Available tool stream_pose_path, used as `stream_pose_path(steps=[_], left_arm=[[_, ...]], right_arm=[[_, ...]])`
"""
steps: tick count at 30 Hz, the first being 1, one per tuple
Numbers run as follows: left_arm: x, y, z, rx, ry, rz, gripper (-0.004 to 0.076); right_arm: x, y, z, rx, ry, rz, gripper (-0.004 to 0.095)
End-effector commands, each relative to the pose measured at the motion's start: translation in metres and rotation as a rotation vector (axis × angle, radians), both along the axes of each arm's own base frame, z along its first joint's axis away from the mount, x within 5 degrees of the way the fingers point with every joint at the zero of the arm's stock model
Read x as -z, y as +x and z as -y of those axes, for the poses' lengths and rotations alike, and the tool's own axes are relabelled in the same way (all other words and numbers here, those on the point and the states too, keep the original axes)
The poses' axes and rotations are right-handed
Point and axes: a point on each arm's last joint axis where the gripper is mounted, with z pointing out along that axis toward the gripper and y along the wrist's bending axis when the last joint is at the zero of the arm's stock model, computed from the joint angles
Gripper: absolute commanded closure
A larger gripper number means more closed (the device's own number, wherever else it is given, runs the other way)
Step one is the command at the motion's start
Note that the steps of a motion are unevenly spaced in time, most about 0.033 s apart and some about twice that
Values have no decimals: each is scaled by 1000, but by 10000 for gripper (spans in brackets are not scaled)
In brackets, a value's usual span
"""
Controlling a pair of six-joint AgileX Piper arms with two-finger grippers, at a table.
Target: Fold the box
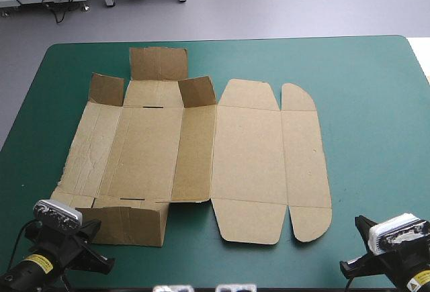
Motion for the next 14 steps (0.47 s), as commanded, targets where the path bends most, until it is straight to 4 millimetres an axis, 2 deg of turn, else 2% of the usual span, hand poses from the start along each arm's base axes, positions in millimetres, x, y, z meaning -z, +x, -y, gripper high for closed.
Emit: stream_pose_path(steps=[1, 14], left_arm=[[-12, 4, 2, -3, -32, 66, 734], [-15, 5, 2, -6, -40, 91, 734]], right_arm=[[-12, 3, 0, 17, 18, 77, 926], [-12, 3, 0, 17, 18, 77, 925]])
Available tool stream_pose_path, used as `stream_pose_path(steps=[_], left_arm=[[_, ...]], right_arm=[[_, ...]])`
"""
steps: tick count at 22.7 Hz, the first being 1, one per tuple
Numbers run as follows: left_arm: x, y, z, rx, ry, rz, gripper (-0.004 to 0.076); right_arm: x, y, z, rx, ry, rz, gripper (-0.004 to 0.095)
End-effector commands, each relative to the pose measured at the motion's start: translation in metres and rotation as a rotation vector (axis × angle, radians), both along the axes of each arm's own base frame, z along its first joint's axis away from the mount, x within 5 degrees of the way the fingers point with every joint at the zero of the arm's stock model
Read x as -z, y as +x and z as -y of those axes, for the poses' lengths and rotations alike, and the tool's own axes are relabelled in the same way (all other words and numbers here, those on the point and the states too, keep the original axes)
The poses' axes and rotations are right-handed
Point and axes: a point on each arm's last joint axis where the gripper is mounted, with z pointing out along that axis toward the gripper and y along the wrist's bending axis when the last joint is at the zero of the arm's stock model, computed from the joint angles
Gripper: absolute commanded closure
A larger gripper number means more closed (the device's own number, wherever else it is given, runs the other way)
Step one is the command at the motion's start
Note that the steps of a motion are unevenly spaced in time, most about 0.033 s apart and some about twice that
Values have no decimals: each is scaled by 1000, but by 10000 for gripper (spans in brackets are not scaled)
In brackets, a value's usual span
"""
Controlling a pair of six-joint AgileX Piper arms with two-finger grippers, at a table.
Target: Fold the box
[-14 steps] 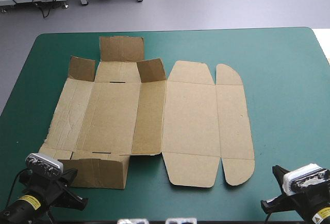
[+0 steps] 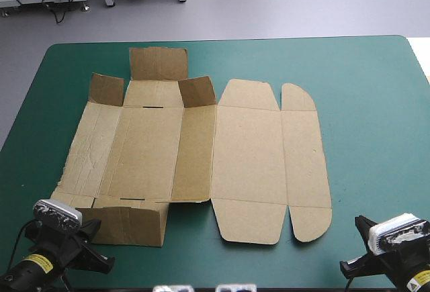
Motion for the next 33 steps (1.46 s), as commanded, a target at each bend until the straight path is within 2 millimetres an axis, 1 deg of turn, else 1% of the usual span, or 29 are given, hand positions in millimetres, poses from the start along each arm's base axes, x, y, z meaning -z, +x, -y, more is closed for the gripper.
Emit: stream_pose_path(steps=[1, 4, 5, 6, 7, 10, 11, 12, 13, 14, 15, 16, 18, 19, 20, 22, 25, 27, 29, 32, 33], left_arm=[[-16, 5, 2, -5, -40, 91, 734], [-28, 4, 1, 2, -36, 133, 734], [-42, 4, 1, 20, -14, 178, 734], [-51, 4, 1, 23, -11, 202, 734], [-66, 7, 1, 21, -8, 232, 734], [-89, 18, 1, 7, 8, 290, 734], [-106, 30, 0, -9, 43, 325, 734], [-111, 37, 0, -17, 62, 328, 734], [-123, 54, -1, -48, 100, 339, 734], [-128, 61, -2, -61, 122, 347, 734], [-134, 80, -3, -99, 157, 340, 734], [-136, 88, -3, -118, 167, 330, 734], [-136, 116, -6, -199, 216, 275, 734], [-134, 133, -11, -288, 252, 225, 734], [-131, 142, -16, -349, 300, 190, 734], [-123, 158, -20, -395, 383, 128, 733], [-117, 166, -31, -453, 398, 86, 733], [-110, 169, -54, -558, 360, 24, 722], [-102, 167, -80, -632, 279, -56, 710], [-93, 162, -108, -693, 141, -131, 710], [-90, 162, -114, -718, 80, -140, 710]], right_arm=[[-12, 3, 0, 17, 18, 77, 925], [-12, 3, 0, 17, 18, 77, 925], [-12, 3, 0, 17, 18, 77, 925], [-12, 3, 0, 17, 18, 77, 925], [-12, 3, 0, 17, 18, 77, 925], [-12, 3, 0, 17, 18, 77, 925], [-12, 3, 0, 17, 18, 77, 925], [-12, 3, 0, 17, 18, 77, 925], [-12, 3, 0, 17, 18, 77, 925], [-12, 3, 0, 17, 18, 77, 925], [-12, 3, 0, 17, 16, 77, 925], [-12, 3, 1, 18, 14, 77, 925], [-12, 3, 1, 18, 14, 77, 925], [-12, 3, 1, 18, 14, 77, 925], [-12, 3, 1, 18, 14, 77, 925], [-12, 3, 1, 21, 6, 78, 925], [-12, 3, 2, 25, -3, 80, 925], [-12, 3, 3, 34, -25, 83, 924], [-12, 3, 4, 38, -33, 84, 925], [-12, 3, 4, 37, -35, 84, 925], [-12, 3, 4, 37, -35, 84, 925]])
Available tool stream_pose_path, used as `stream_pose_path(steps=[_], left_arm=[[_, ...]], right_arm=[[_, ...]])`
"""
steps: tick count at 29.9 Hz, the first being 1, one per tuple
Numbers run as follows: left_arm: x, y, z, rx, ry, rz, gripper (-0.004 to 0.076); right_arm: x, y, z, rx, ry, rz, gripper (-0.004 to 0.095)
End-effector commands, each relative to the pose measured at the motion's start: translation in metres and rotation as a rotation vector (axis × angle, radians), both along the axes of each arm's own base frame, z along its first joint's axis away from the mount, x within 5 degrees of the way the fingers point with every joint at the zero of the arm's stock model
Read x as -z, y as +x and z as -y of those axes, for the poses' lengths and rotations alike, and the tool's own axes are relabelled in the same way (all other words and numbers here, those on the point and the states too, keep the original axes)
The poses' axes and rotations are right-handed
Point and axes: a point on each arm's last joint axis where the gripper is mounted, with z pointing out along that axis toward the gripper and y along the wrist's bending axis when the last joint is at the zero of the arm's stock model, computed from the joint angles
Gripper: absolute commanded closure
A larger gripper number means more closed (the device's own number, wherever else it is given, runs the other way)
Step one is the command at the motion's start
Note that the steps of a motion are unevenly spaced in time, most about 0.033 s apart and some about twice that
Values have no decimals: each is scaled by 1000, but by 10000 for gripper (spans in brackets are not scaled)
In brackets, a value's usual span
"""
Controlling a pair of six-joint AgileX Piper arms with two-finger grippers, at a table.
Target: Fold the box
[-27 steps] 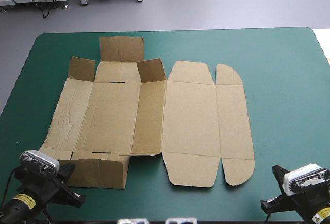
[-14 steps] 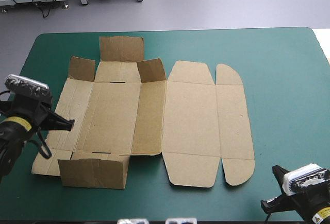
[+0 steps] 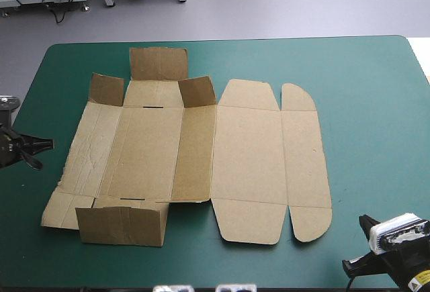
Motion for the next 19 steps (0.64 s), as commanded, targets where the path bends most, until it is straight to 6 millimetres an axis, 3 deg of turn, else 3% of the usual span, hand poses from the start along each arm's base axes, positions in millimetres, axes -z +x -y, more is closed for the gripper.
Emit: stream_pose_path(steps=[1, 6, 11, 15, 19], left_arm=[[-7, -2, -23, -75, -176, 118, 710], [15, 8, -48, -103, -410, 116, 710], [51, 21, -60, -55, -613, -34, 710], [72, 30, -66, -26, -656, -116, 713], [79, 31, -69, 0, -632, -163, 713]], right_arm=[[-12, 3, 1, 16, 7, 79, 925], [-12, 3, 1, 16, 7, 79, 925], [-12, 3, 1, 16, 7, 79, 925], [-12, 3, 1, 16, 7, 79, 925], [-12, 3, 1, 16, 7, 79, 925]])
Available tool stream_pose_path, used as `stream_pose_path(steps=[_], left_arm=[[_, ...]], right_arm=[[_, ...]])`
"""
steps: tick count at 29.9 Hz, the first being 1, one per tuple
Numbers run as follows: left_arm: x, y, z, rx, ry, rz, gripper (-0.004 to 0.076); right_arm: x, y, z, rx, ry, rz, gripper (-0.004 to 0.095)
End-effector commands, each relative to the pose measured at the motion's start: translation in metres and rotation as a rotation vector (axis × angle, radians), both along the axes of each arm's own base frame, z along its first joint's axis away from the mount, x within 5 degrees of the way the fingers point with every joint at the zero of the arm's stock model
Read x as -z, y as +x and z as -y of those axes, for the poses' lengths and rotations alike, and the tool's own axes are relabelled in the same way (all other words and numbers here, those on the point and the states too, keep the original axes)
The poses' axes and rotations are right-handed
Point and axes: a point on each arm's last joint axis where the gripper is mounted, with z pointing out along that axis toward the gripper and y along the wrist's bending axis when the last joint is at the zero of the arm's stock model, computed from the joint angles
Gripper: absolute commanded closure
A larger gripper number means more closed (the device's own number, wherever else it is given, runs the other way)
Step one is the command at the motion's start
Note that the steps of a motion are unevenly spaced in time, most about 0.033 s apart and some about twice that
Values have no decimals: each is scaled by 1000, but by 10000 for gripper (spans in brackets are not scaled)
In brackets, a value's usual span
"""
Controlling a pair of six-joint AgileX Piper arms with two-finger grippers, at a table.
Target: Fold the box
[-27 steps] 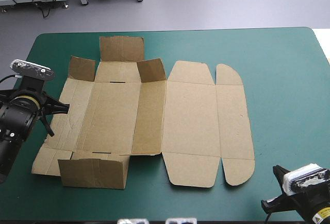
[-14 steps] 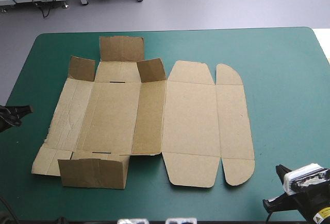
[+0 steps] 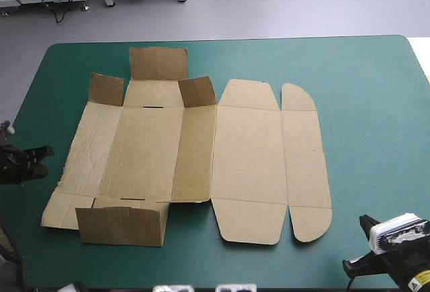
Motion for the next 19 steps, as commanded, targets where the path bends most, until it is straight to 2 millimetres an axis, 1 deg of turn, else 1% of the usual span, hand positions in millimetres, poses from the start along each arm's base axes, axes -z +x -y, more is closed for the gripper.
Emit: stream_pose_path(steps=[1, 5, 7, 9, 13, 15, 16, 19], left_arm=[[-15, 1, 1, 24, 33, 47, 713], [-14, 1, 0, 51, 46, 54, 709], [-12, 2, 0, 58, 44, 50, 682], [-10, 3, -1, 72, 41, 43, 628], [-1, 8, -2, 88, 1, 33, 438], [3, 11, -2, 88, -24, 37, 365], [4, 13, -2, 89, -40, 44, 351], [8, 20, -1, 96, -104, 65, 353]], right_arm=[[-12, 3, 0, 14, 10, 79, 925], [-12, 3, 0, 14, 10, 79, 925], [-12, 3, 0, 14, 10, 79, 925], [-12, 3, 0, 14, 10, 79, 925], [-12, 3, 1, 15, 8, 79, 925], [-12, 3, 1, 15, 8, 79, 925], [-12, 3, 1, 15, 8, 79, 925], [-12, 3, 1, 15, 8, 79, 925]])
